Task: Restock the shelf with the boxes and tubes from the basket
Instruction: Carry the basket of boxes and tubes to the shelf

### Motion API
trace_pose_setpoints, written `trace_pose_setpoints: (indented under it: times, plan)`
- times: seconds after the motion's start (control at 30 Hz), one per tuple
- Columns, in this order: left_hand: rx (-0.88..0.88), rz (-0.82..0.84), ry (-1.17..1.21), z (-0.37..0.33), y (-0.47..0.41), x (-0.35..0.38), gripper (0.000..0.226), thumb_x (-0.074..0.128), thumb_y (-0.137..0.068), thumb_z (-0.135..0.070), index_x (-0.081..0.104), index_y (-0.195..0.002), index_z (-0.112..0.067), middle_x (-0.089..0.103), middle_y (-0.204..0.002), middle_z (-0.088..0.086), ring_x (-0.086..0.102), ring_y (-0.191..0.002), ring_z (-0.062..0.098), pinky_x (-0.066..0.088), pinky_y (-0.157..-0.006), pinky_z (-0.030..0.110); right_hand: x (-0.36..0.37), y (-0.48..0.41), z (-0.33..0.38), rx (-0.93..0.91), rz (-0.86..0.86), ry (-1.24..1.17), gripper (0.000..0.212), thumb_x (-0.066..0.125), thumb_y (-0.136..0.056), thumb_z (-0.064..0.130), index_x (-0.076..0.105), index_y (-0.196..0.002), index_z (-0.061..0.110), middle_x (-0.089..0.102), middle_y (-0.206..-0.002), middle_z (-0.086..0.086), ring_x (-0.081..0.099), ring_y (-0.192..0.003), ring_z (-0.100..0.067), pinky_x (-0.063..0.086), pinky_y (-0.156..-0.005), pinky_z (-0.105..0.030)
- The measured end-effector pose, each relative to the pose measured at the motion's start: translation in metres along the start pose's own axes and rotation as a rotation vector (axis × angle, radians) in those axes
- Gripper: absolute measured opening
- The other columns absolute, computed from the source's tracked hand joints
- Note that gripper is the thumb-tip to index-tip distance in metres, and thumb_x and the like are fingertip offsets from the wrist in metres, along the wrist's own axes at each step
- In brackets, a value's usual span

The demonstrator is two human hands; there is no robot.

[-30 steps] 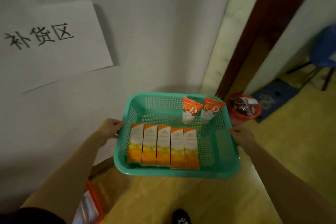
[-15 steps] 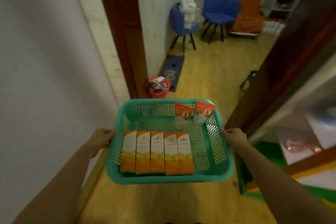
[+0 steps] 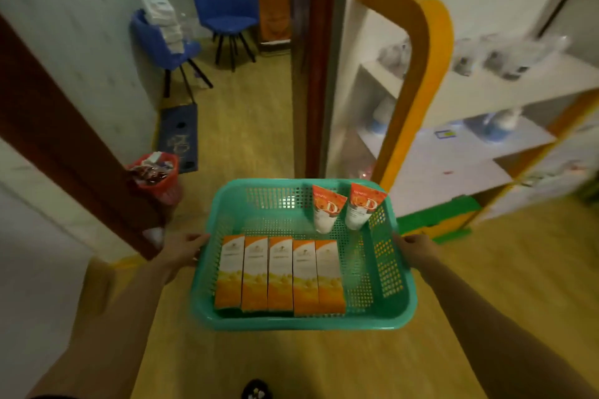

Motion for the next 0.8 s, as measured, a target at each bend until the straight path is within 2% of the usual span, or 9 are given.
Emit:
trace_pose_setpoints:
  times: [0.07, 0.13, 0.17, 0.3, 0.4, 0.43, 0.5, 0.63, 0.8]
  plan:
    - [0.02, 0.05, -0.028, -0.016, 0.008, 0.043, 0.03, 0.044, -0.096, -0.015, 0.059, -0.111, 0.005, 0.055, -0.071, 0.007, 0.049, -0.063, 0.016, 0.048, -0.048, 0.021, -0.028, 0.001, -0.043, 0.049, -0.002, -0.04, 0.044, 0.053, -0.092, 0.031, 0.069, -0.069, -0.003, 0.062, -0.072, -0.023, 0.055, -0.075, -0.026, 0.037, -0.068, -0.032]
    - [0.037, 0.096, -0.055, -0.029, 0.015, 0.084, 0.029, 0.045, -0.096, -0.017, 0.06, -0.108, 0.004, 0.057, -0.077, 0.011, 0.05, -0.065, 0.017, 0.044, -0.056, 0.025, -0.056, 0.003, -0.08, 0.08, -0.009, -0.08, 0.041, 0.052, -0.093, 0.03, 0.069, -0.095, -0.007, 0.067, -0.091, -0.024, 0.055, -0.081, -0.024, 0.035, -0.069, -0.029]
    - [0.045, 0.117, -0.059, -0.034, 0.018, 0.105, 0.028, 0.044, -0.096, -0.017, 0.062, -0.104, 0.004, 0.057, -0.08, 0.013, 0.05, -0.066, 0.018, 0.044, -0.058, 0.026, -0.071, 0.003, -0.098, 0.102, -0.012, -0.089, 0.04, 0.051, -0.093, 0.029, 0.069, -0.096, -0.007, 0.067, -0.093, -0.023, 0.054, -0.08, -0.022, 0.035, -0.069, -0.028]
    - [0.094, 0.221, -0.105, -0.059, 0.032, 0.187, 0.028, 0.043, -0.097, -0.019, 0.065, -0.085, -0.009, 0.062, -0.084, 0.013, 0.053, -0.068, 0.018, 0.046, -0.059, 0.027, -0.129, -0.005, -0.163, 0.183, -0.045, -0.095, 0.044, 0.051, -0.092, 0.035, 0.064, -0.064, 0.004, 0.061, -0.081, -0.019, 0.053, -0.075, -0.024, 0.04, -0.07, -0.032]
    - [0.133, 0.235, -0.136, -0.084, 0.041, 0.238, 0.027, 0.045, -0.096, -0.018, 0.065, -0.101, -0.002, 0.062, -0.085, 0.014, 0.054, -0.066, 0.018, 0.046, -0.058, 0.026, -0.17, -0.014, -0.202, 0.217, -0.079, -0.116, 0.044, 0.053, -0.091, 0.034, 0.068, -0.08, -0.006, 0.057, -0.078, -0.016, 0.052, -0.071, -0.025, 0.038, -0.066, -0.031]
    - [0.148, 0.235, -0.138, -0.094, 0.043, 0.254, 0.026, 0.045, -0.096, -0.017, 0.065, -0.103, -0.002, 0.062, -0.081, 0.012, 0.055, -0.065, 0.018, 0.047, -0.058, 0.026, -0.183, -0.018, -0.212, 0.223, -0.095, -0.129, 0.042, 0.054, -0.091, 0.033, 0.067, -0.075, -0.004, 0.057, -0.078, -0.016, 0.051, -0.068, -0.024, 0.038, -0.063, -0.031]
    - [0.173, 0.255, -0.135, -0.115, 0.046, 0.286, 0.023, 0.045, -0.096, -0.015, 0.064, -0.103, -0.003, 0.061, -0.076, 0.008, 0.055, -0.064, 0.018, 0.047, -0.057, 0.027, -0.208, -0.027, -0.231, 0.24, -0.123, -0.136, 0.04, 0.054, -0.09, 0.034, 0.063, -0.065, 0.004, 0.058, -0.077, -0.016, 0.051, -0.066, -0.023, 0.041, -0.062, -0.034]
    - [0.189, 0.275, -0.148, -0.151, 0.042, 0.347, 0.025, 0.046, -0.096, -0.014, 0.063, -0.107, 0.0, 0.06, -0.075, 0.007, 0.055, -0.063, 0.018, 0.046, -0.056, 0.027, -0.251, -0.055, -0.269, 0.297, -0.14, -0.169, 0.042, 0.054, -0.089, 0.037, 0.07, -0.085, -0.002, 0.064, -0.084, -0.018, 0.055, -0.075, -0.025, 0.042, -0.068, -0.032]
    - [0.209, 0.267, -0.151, -0.196, 0.026, 0.422, 0.026, 0.047, -0.095, -0.015, 0.064, -0.101, 0.003, 0.062, -0.081, 0.013, 0.055, -0.062, 0.017, 0.046, -0.054, 0.027, -0.308, -0.109, -0.297, 0.305, -0.14, -0.177, 0.045, 0.051, -0.091, 0.038, 0.07, -0.092, -0.003, 0.064, -0.086, -0.017, 0.056, -0.077, -0.025, 0.042, -0.07, -0.031]
Point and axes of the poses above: each hand's wrist, its own y-axis away from the middle knuckle, its own x-axis out of the palm, z = x × y, the point moved 9 cm from there along -y, towards the middle knuckle
